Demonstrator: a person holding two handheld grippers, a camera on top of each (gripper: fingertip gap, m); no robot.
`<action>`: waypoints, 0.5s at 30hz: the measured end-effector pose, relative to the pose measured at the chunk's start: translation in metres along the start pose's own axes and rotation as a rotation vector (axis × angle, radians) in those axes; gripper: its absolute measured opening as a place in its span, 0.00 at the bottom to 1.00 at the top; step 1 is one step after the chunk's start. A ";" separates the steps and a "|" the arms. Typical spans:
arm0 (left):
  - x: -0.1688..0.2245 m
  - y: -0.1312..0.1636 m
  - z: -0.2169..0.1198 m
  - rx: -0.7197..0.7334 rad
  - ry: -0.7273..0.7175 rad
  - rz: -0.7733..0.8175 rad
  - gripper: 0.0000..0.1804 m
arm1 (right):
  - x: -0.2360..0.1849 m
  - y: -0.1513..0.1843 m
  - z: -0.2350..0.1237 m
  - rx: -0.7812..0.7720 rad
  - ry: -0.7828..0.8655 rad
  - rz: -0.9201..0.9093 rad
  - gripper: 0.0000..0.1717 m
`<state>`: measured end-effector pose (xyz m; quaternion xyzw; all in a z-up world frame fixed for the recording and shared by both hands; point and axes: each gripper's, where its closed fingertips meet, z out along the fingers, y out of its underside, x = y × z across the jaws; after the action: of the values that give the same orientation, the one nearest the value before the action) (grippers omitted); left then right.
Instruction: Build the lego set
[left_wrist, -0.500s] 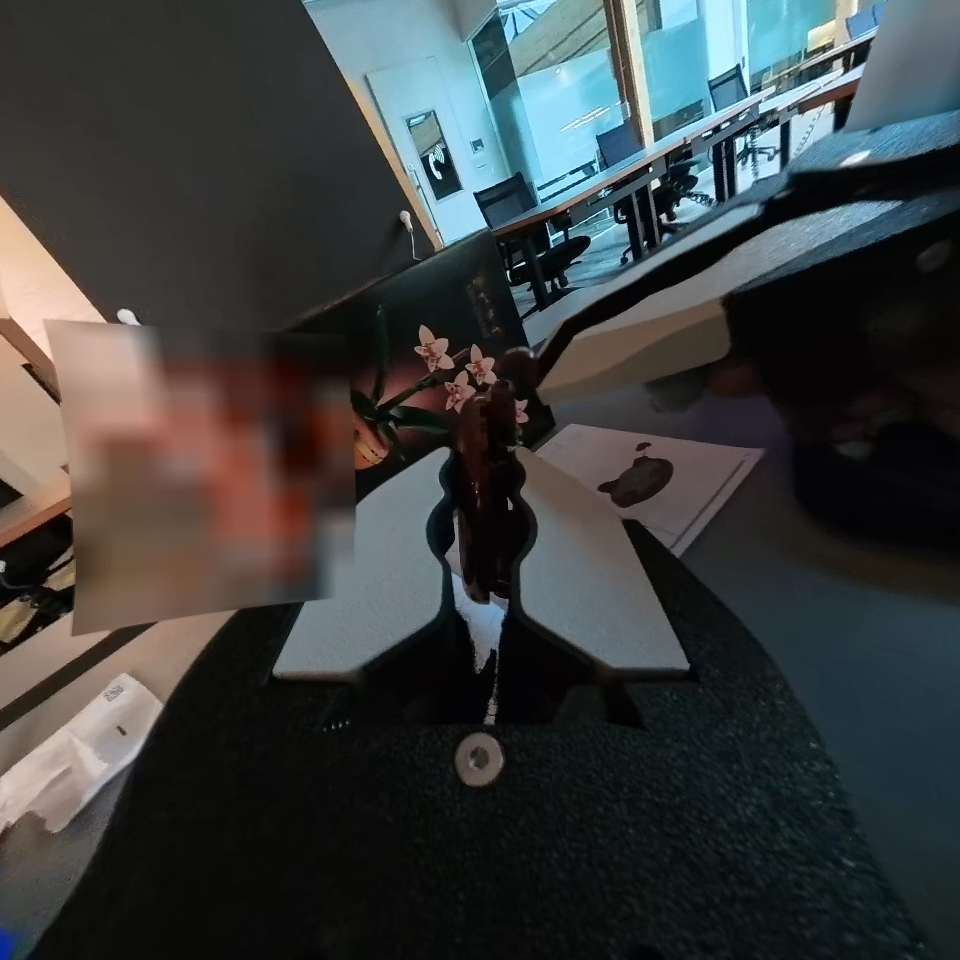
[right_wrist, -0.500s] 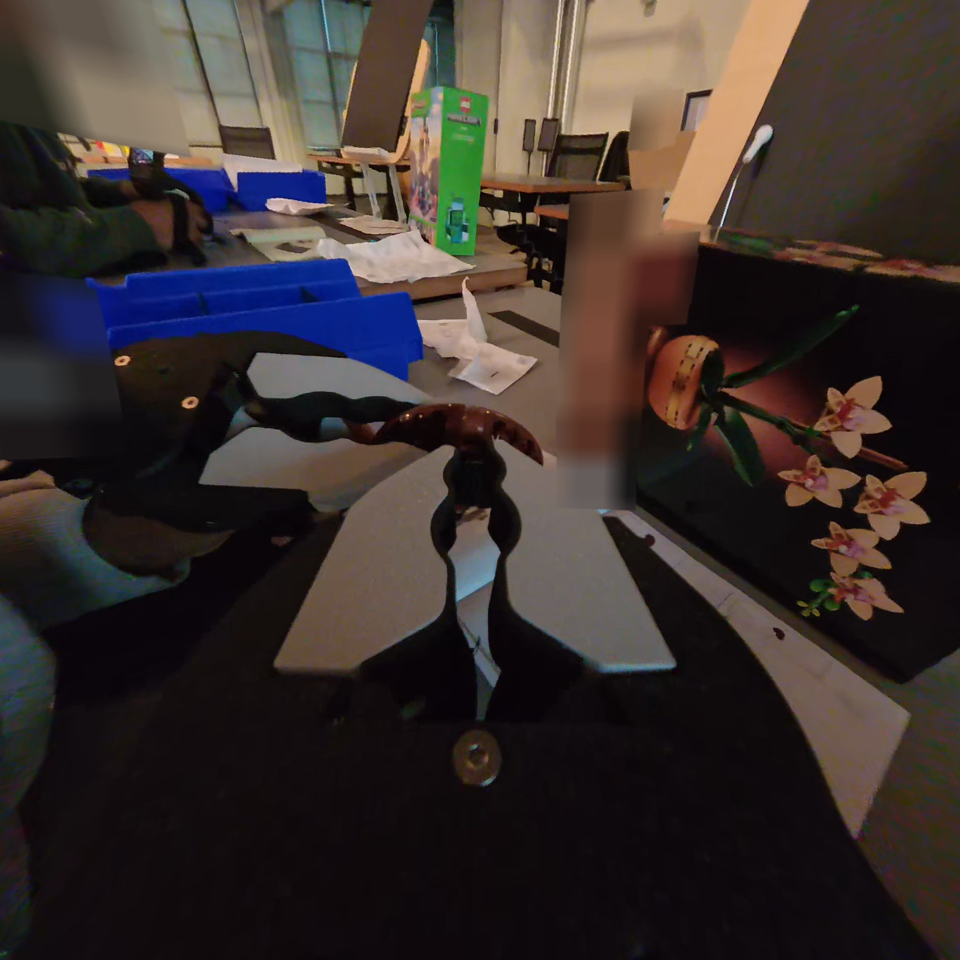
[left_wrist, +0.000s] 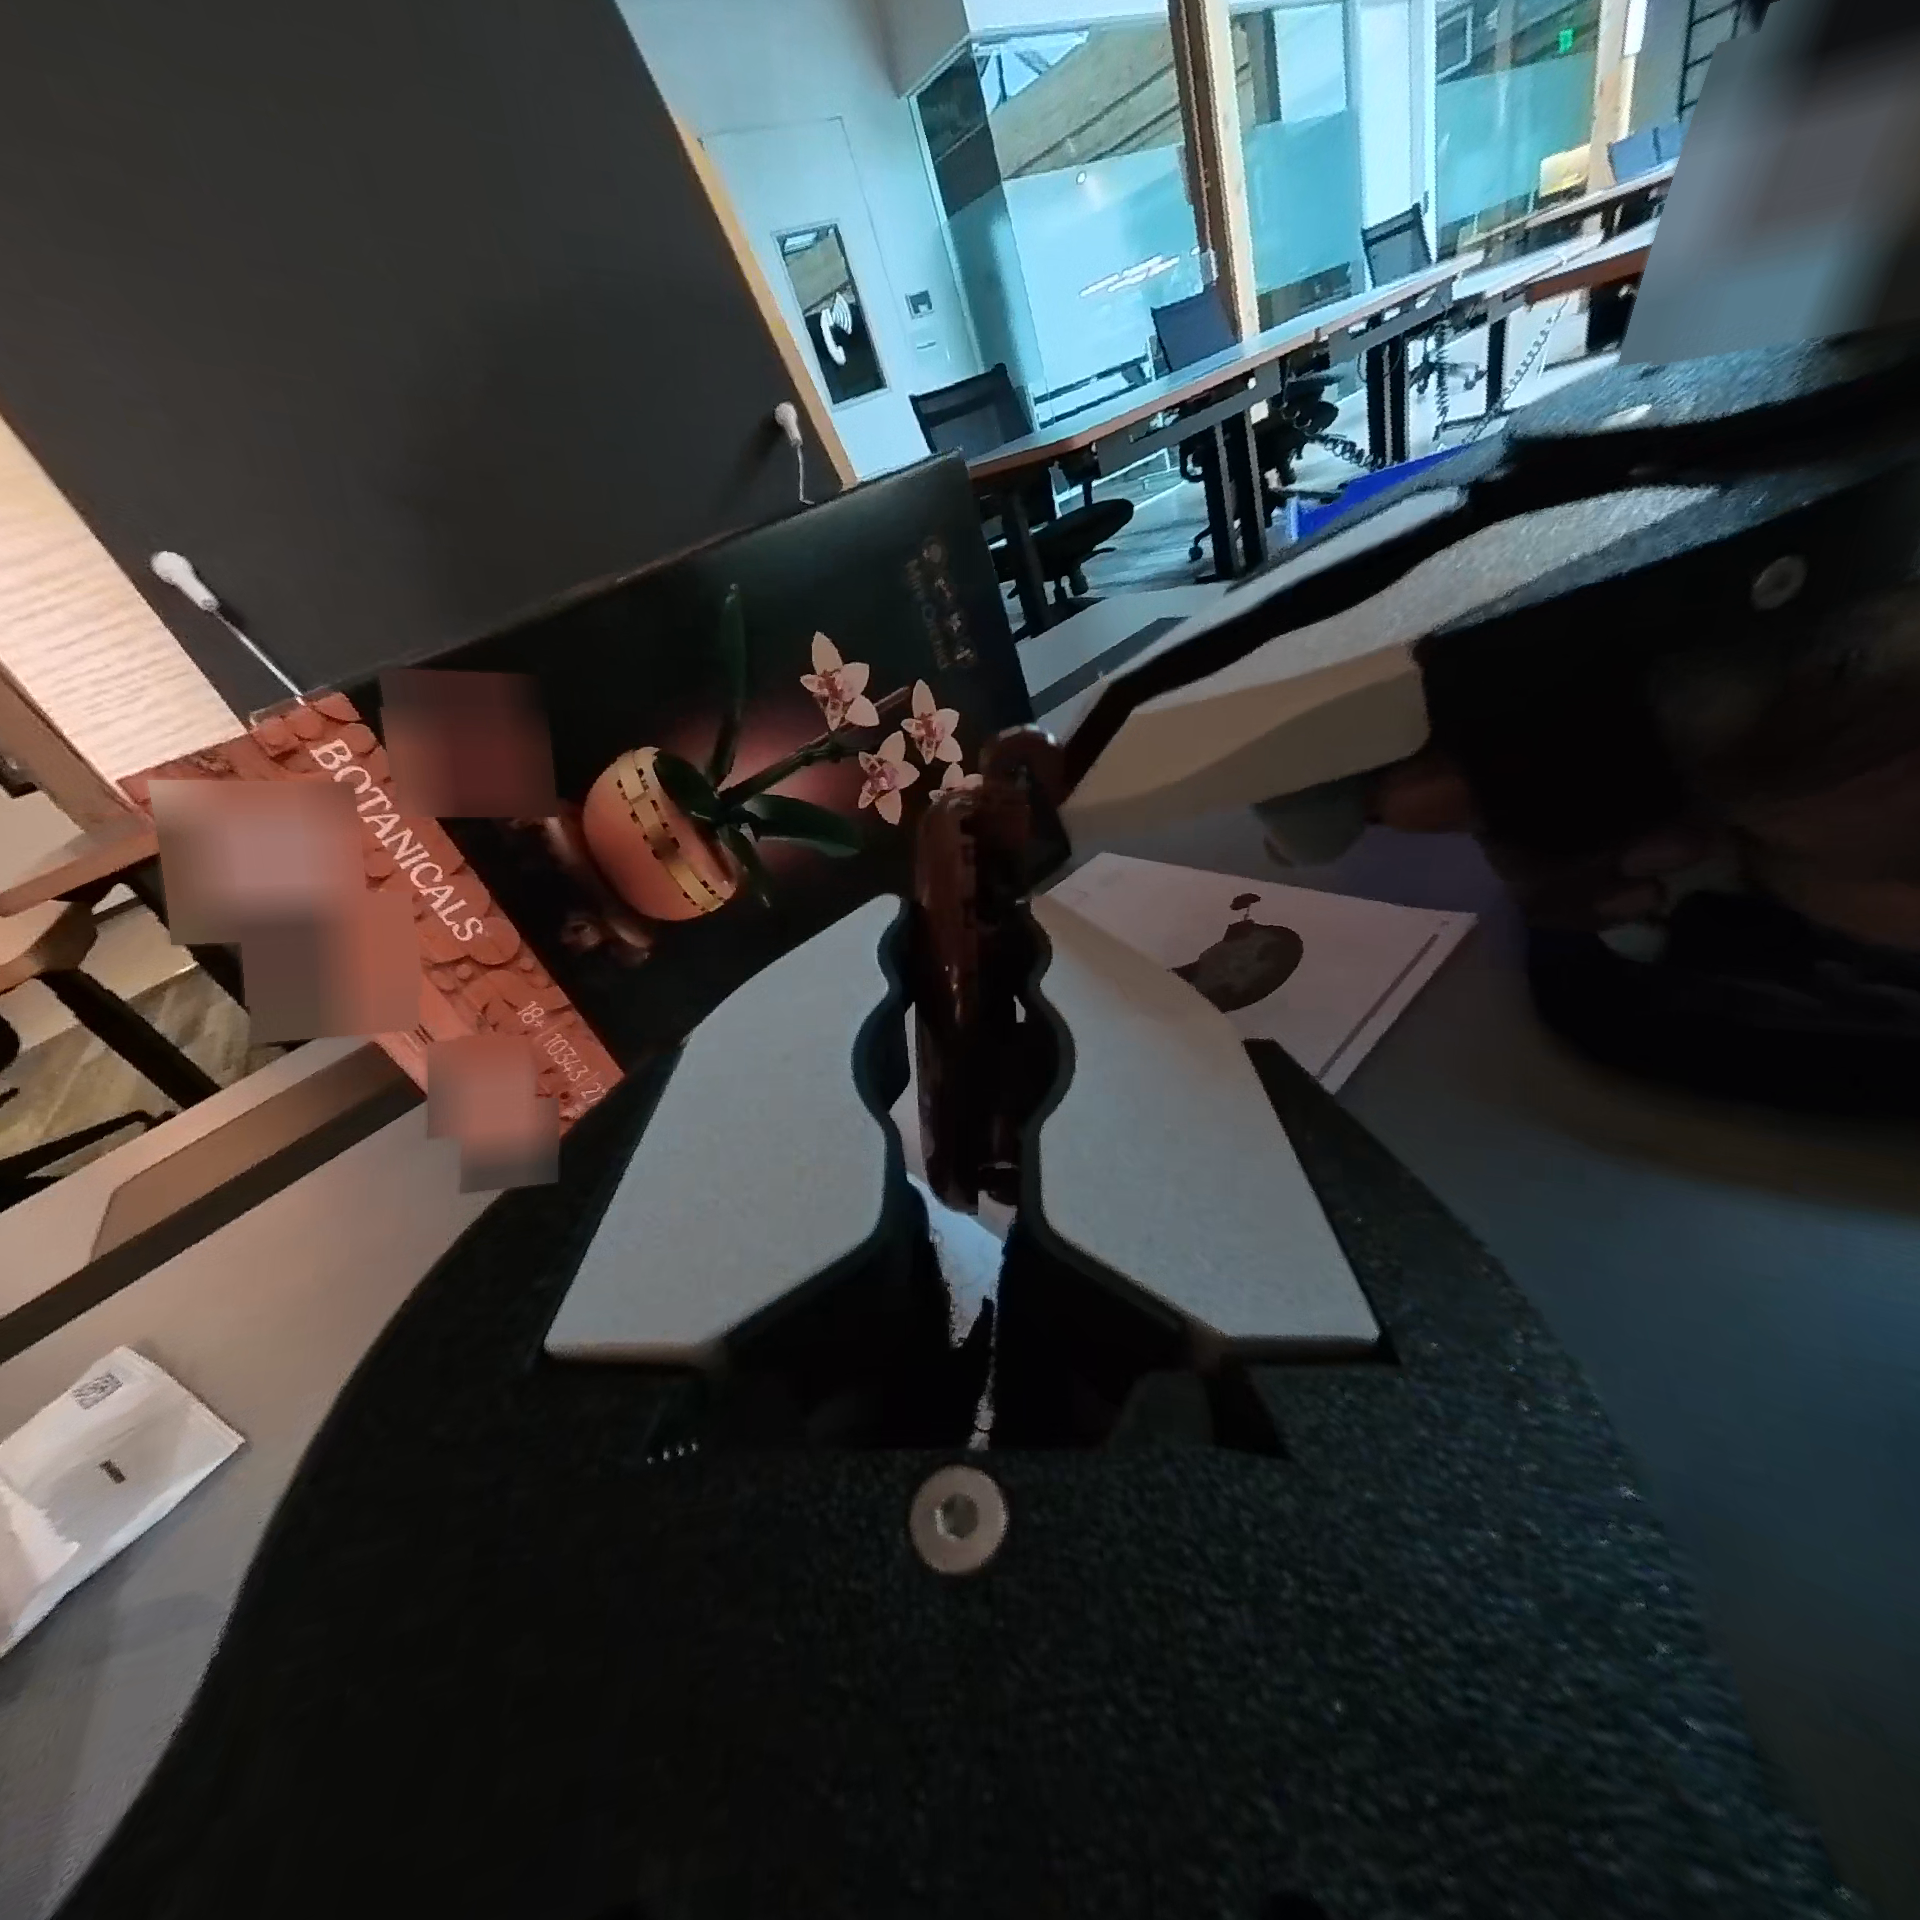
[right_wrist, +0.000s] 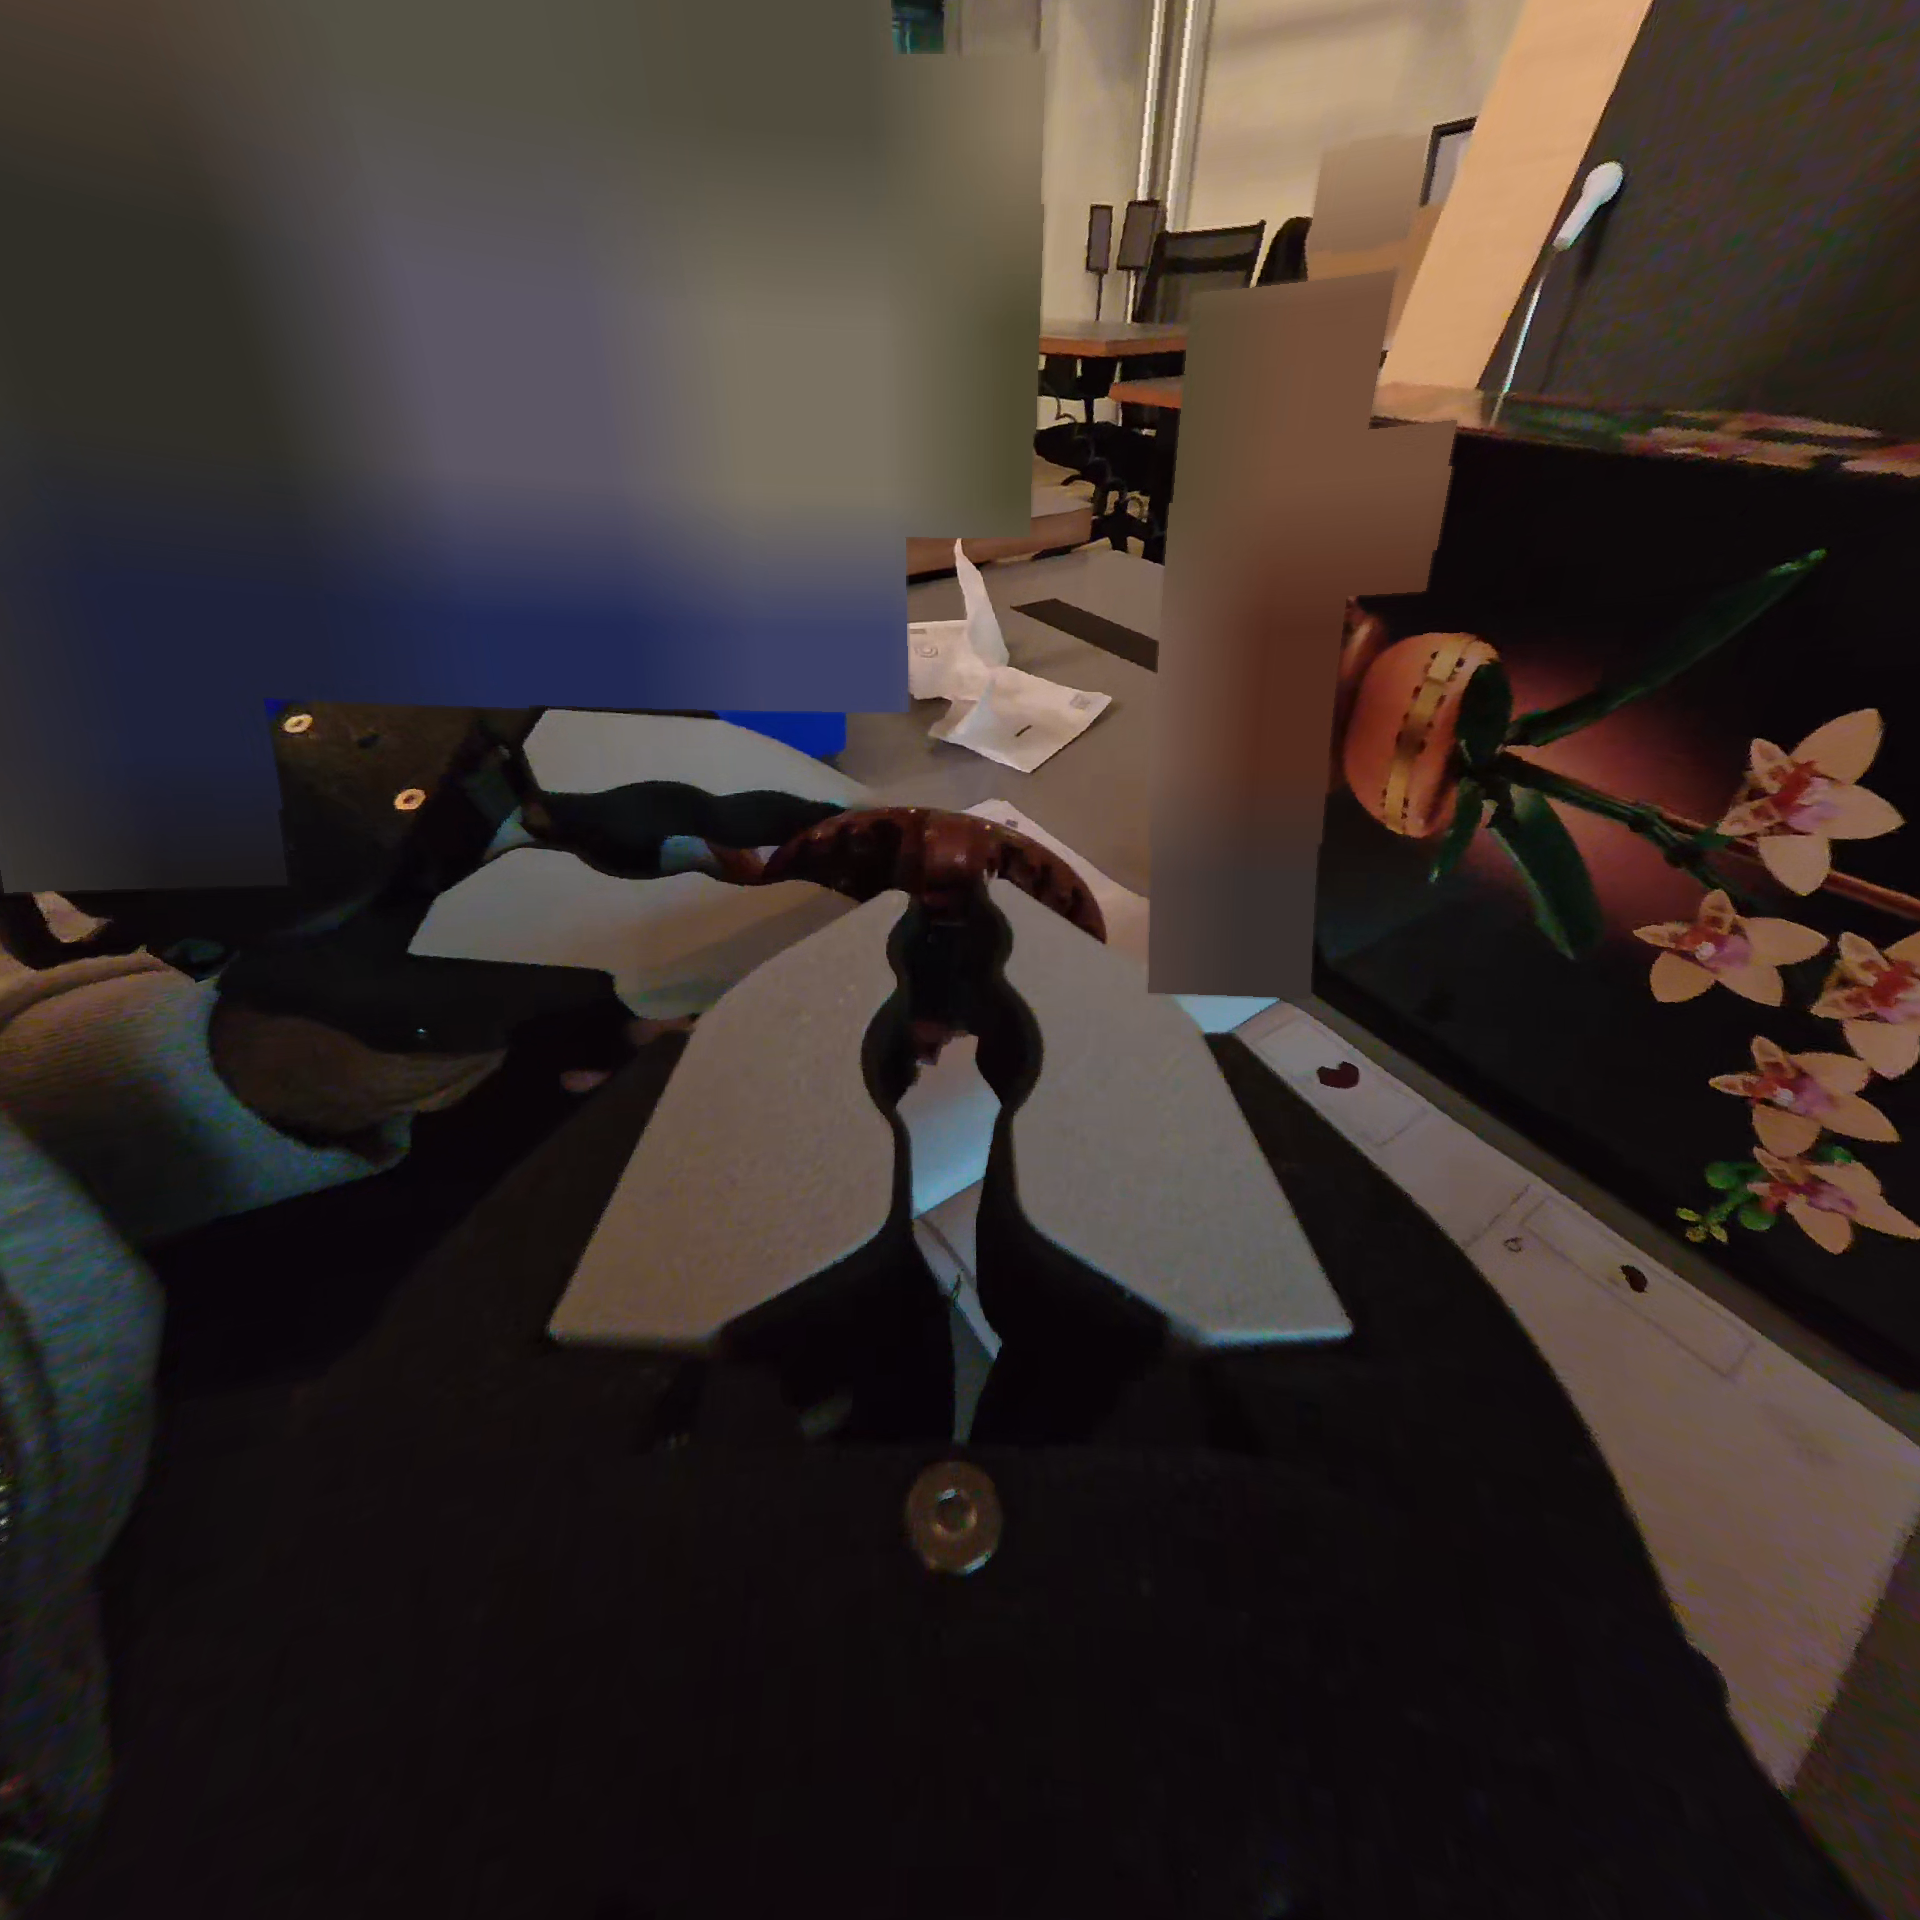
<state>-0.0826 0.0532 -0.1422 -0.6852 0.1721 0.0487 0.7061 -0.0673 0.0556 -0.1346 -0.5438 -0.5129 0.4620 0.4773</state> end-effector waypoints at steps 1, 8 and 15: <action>-0.001 0.000 0.000 0.001 -0.002 -0.004 0.09 | 0.001 0.000 0.000 -0.003 0.000 0.002 0.03; -0.002 -0.001 -0.001 0.024 0.006 -0.072 0.09 | 0.000 0.001 0.004 0.009 -0.030 0.079 0.03; -0.003 0.002 -0.003 0.008 -0.029 0.004 0.09 | -0.001 0.007 0.007 -0.070 -0.060 0.092 0.03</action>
<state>-0.0862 0.0506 -0.1428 -0.6812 0.1635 0.0592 0.7111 -0.0730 0.0543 -0.1422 -0.5692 -0.5171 0.4814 0.4207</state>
